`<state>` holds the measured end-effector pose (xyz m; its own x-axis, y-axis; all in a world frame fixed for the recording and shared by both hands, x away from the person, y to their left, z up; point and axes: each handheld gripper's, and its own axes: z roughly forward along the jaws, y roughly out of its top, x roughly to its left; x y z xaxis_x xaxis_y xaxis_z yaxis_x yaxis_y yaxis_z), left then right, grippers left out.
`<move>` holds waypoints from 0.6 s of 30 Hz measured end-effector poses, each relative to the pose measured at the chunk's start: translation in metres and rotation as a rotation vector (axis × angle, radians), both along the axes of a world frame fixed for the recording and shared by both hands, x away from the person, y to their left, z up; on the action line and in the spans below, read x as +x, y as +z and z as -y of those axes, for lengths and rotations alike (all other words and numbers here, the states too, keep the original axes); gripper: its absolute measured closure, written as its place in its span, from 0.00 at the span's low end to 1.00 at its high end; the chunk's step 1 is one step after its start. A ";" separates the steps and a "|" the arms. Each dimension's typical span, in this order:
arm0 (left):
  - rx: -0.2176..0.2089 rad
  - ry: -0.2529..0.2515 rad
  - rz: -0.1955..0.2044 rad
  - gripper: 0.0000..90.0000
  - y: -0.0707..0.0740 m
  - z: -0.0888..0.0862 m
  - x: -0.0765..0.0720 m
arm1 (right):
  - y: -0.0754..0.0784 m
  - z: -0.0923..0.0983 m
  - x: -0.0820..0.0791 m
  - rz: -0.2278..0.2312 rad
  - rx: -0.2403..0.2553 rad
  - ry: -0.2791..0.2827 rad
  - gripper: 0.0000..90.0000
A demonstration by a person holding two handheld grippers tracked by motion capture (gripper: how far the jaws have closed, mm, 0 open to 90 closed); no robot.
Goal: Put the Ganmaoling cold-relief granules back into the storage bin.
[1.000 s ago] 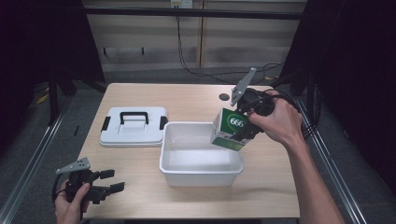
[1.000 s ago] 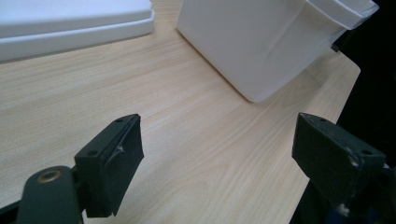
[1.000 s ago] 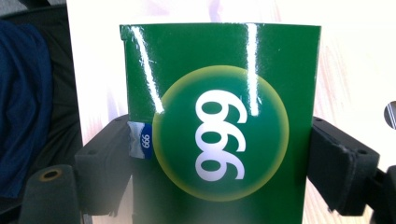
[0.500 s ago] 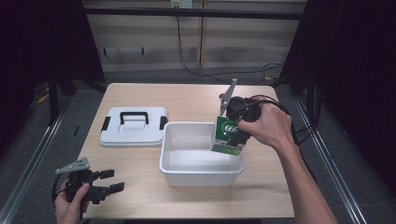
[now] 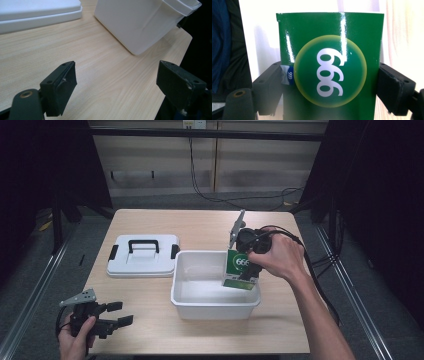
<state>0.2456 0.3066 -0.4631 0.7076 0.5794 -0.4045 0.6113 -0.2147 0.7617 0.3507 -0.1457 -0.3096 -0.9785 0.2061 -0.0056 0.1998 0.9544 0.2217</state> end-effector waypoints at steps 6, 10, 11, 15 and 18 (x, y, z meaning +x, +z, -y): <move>-0.002 0.001 -0.001 0.18 0.000 0.000 0.000 | -0.008 -0.006 0.003 -0.008 -0.029 0.015 0.18; -0.004 0.002 -0.004 0.18 0.000 0.000 0.001 | -0.013 -0.008 0.005 -0.004 -0.055 0.032 0.18; -0.001 0.002 -0.003 0.18 0.000 0.000 0.001 | -0.014 -0.008 0.005 -0.003 -0.058 0.040 0.18; -0.003 0.005 -0.005 0.18 -0.001 0.001 0.001 | -0.020 -0.007 0.007 -0.015 -0.060 0.053 0.18; -0.004 0.004 -0.009 0.18 -0.001 0.001 0.001 | -0.025 -0.008 0.008 -0.026 -0.072 0.051 0.18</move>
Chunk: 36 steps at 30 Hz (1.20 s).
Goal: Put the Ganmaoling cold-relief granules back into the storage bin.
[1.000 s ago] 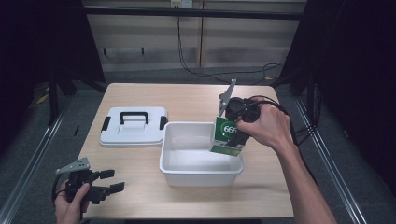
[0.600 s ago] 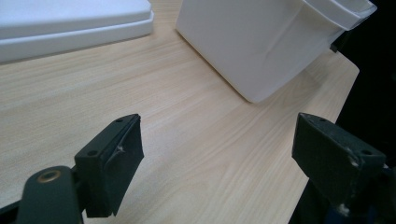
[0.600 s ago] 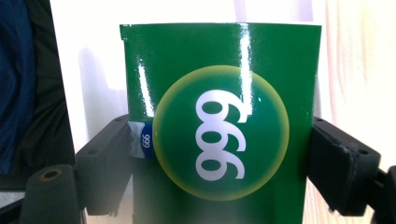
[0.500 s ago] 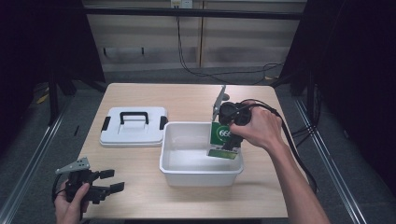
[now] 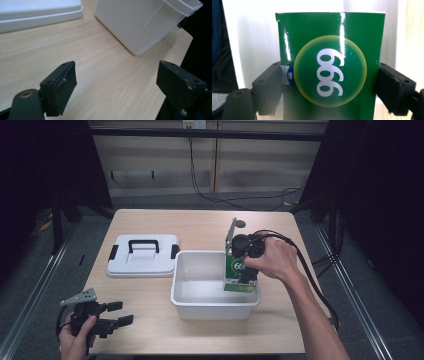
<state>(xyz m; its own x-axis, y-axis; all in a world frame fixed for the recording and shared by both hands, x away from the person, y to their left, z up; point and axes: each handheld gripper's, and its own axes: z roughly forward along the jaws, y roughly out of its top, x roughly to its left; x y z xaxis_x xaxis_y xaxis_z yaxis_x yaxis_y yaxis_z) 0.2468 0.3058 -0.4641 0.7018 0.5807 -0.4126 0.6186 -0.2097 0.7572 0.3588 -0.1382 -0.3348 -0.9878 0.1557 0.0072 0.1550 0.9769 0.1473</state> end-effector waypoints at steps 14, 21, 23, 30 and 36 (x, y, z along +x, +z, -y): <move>0.006 -0.003 0.007 0.18 0.000 0.000 0.000 | -0.029 -0.009 0.006 -0.014 -0.062 0.056 0.17; 0.008 -0.007 0.004 0.18 0.000 0.000 0.000 | -0.045 -0.009 0.009 -0.041 -0.063 0.062 0.17; 0.006 -0.004 0.004 0.18 0.000 0.000 0.000 | -0.047 -0.009 0.010 -0.042 -0.070 0.062 0.17; 0.006 -0.005 0.004 0.18 0.000 0.000 0.000 | -0.057 -0.013 0.011 -0.053 -0.099 0.054 0.17; 0.007 -0.005 0.005 0.18 0.000 0.000 -0.001 | -0.066 -0.017 0.012 -0.064 -0.125 0.062 0.17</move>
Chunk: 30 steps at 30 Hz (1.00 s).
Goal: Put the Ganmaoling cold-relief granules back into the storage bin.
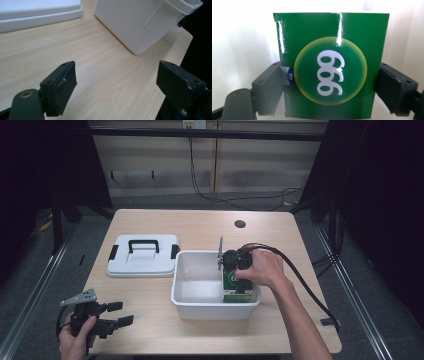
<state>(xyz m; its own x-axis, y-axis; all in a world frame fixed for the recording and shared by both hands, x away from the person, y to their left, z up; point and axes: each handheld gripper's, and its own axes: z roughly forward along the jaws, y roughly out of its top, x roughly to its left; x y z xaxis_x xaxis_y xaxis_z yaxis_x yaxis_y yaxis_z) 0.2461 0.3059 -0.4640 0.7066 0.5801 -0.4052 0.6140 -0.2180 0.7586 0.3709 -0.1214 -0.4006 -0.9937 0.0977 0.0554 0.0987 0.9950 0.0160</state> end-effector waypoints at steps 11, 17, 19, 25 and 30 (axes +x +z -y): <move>-0.005 -0.005 0.005 0.18 0.000 0.000 0.000 | -0.013 -0.005 -0.003 0.017 -0.034 0.001 0.16; -0.002 -0.005 0.006 0.18 0.000 0.000 0.000 | -0.013 -0.005 -0.003 0.023 -0.042 -0.006 0.15; -0.003 -0.006 0.005 0.18 0.000 0.000 0.000 | -0.013 -0.005 -0.002 0.027 -0.042 -0.004 0.14; -0.004 -0.006 0.011 0.18 0.001 0.000 -0.001 | -0.009 -0.002 -0.003 0.045 -0.001 -0.018 0.10; -0.005 -0.005 0.010 0.18 0.001 0.000 -0.001 | -0.004 0.003 -0.004 0.056 0.041 -0.027 0.10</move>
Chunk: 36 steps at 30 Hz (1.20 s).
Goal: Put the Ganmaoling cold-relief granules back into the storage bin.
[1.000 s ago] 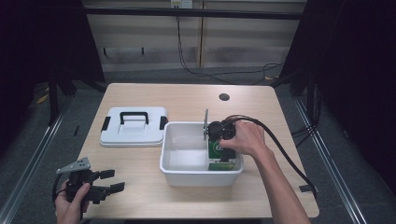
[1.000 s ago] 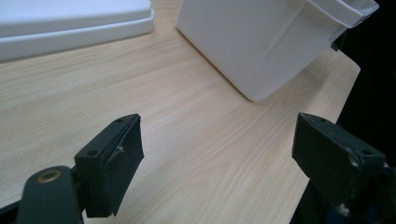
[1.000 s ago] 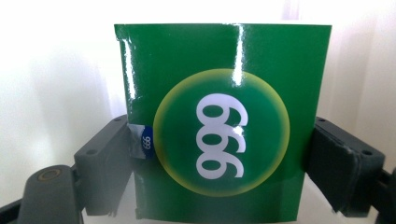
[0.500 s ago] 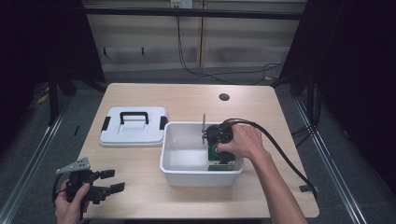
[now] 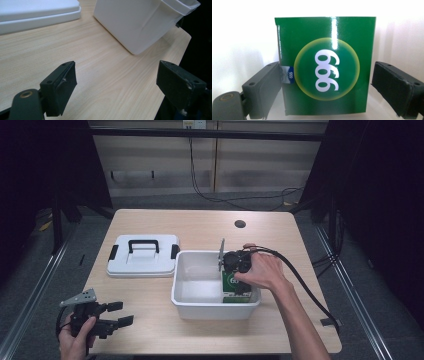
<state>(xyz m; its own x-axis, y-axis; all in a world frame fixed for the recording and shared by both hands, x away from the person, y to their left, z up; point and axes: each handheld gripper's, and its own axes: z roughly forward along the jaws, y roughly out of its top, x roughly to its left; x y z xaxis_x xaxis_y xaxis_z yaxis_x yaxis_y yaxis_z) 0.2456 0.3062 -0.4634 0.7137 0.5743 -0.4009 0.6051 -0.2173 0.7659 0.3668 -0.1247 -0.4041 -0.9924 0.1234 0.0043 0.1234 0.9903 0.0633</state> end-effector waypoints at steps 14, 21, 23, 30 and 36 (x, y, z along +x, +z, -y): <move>0.003 -0.001 -0.001 0.18 0.000 0.000 0.000 | 0.027 0.023 -0.008 0.067 0.231 -0.040 0.10; 0.001 0.004 -0.005 0.18 -0.001 0.000 0.000 | 0.040 0.041 -0.014 0.097 0.352 -0.108 0.10; 0.000 0.004 -0.005 0.18 -0.001 0.000 0.000 | 0.043 0.046 -0.015 0.106 0.383 -0.140 0.11; -0.002 0.010 -0.005 0.18 -0.001 0.000 0.000 | 0.052 0.059 -0.019 0.118 0.463 -0.179 0.12; -0.001 0.011 -0.004 0.18 0.000 -0.001 -0.001 | 0.061 0.071 -0.027 0.141 0.519 -0.203 0.14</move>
<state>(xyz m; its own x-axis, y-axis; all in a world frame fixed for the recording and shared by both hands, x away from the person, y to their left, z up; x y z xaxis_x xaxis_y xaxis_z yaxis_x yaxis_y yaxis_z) 0.2450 0.3070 -0.4639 0.7053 0.5819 -0.4048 0.6109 -0.2093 0.7636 0.3399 -0.1958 -0.3431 -0.9442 0.3289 -0.0154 0.2634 0.7825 0.5643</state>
